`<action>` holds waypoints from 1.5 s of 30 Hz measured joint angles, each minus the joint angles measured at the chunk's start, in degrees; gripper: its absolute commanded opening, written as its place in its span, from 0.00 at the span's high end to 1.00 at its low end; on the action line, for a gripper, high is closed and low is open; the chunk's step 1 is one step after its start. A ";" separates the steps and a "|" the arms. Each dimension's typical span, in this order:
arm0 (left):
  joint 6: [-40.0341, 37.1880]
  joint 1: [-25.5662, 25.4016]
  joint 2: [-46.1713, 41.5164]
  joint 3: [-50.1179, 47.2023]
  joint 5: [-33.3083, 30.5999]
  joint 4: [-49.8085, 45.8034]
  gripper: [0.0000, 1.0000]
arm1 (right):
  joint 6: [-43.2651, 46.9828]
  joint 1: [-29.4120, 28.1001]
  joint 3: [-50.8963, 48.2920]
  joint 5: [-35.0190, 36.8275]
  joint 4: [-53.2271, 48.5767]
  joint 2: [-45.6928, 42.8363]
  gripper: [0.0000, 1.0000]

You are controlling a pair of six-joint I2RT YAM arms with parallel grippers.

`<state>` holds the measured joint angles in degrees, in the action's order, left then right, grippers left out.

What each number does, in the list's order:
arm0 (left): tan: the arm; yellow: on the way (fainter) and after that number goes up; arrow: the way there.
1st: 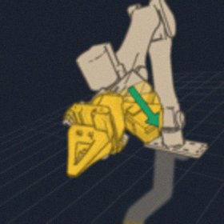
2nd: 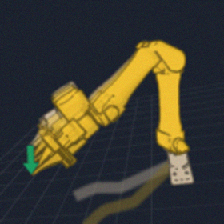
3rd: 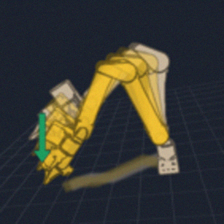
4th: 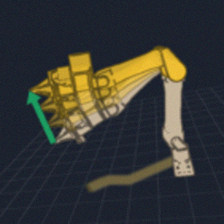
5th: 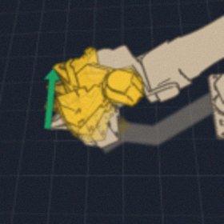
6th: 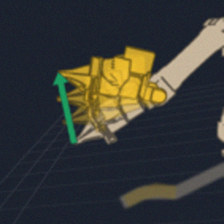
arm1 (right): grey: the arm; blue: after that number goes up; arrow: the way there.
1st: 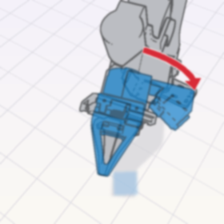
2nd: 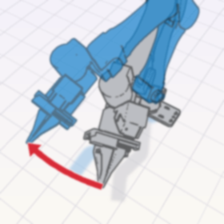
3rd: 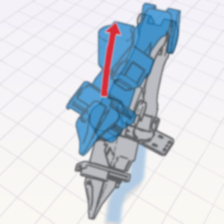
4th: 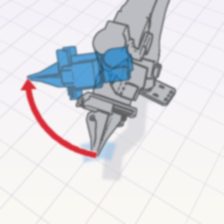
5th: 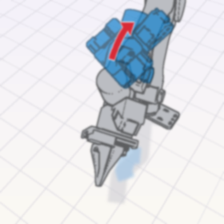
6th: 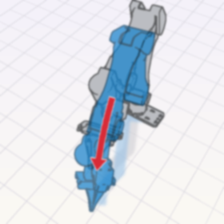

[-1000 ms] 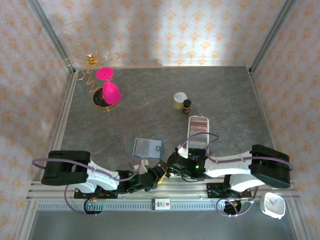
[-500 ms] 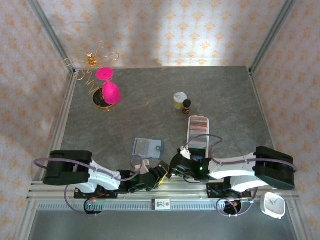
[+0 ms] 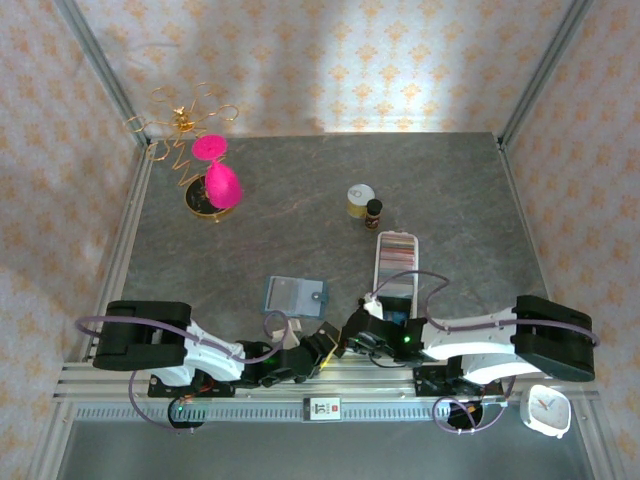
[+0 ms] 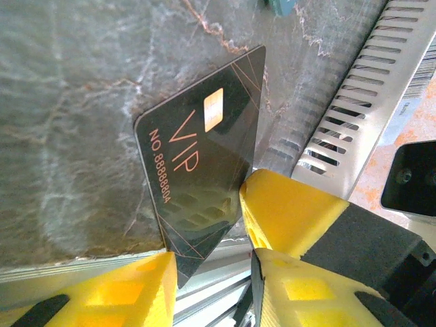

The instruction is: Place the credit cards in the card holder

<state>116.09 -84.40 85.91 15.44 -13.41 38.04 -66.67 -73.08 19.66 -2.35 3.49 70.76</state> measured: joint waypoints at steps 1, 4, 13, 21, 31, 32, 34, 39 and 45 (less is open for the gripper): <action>0.00 0.00 0.00 0.00 -0.13 0.00 0.69 | -0.22 0.00 -0.28 -0.02 0.09 -0.26 1.00; -0.02 0.00 -0.04 0.02 -0.50 0.11 0.69 | -0.48 -0.02 -0.87 -0.09 0.33 -0.96 1.00; -1.22 0.00 -1.22 0.52 -2.12 -0.33 0.63 | -1.14 -0.02 -1.84 -0.24 0.42 -2.27 1.00; -1.05 -0.63 -3.78 2.93 -2.10 -5.60 0.60 | -1.49 -0.02 -1.92 0.13 -0.66 -4.02 1.00; -2.03 0.90 -8.59 3.06 -3.52 -12.00 0.71 | -1.27 -0.02 -1.92 2.86 -3.54 -9.53 0.91; -2.73 1.92 -8.70 3.13 -3.32 -12.55 0.74 | -1.42 -0.02 -1.92 2.91 -4.13 -10.23 0.87; -4.85 4.11 -8.83 3.41 -2.84 -13.81 0.76 | -1.77 -0.02 -1.92 2.93 -5.60 -11.87 0.79; -10.14 7.72 -8.92 5.90 -1.84 -17.70 0.84 | -3.82 -1.29 -1.92 1.92 -7.91 -16.24 0.63; -15.43 10.56 -7.61 6.82 -0.37 -17.73 0.91 | -8.44 -6.64 -1.92 0.92 -8.37 -16.61 0.62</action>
<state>100.66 -73.84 78.30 22.26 -13.78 20.32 -75.11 -79.72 17.74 -1.43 -4.89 54.15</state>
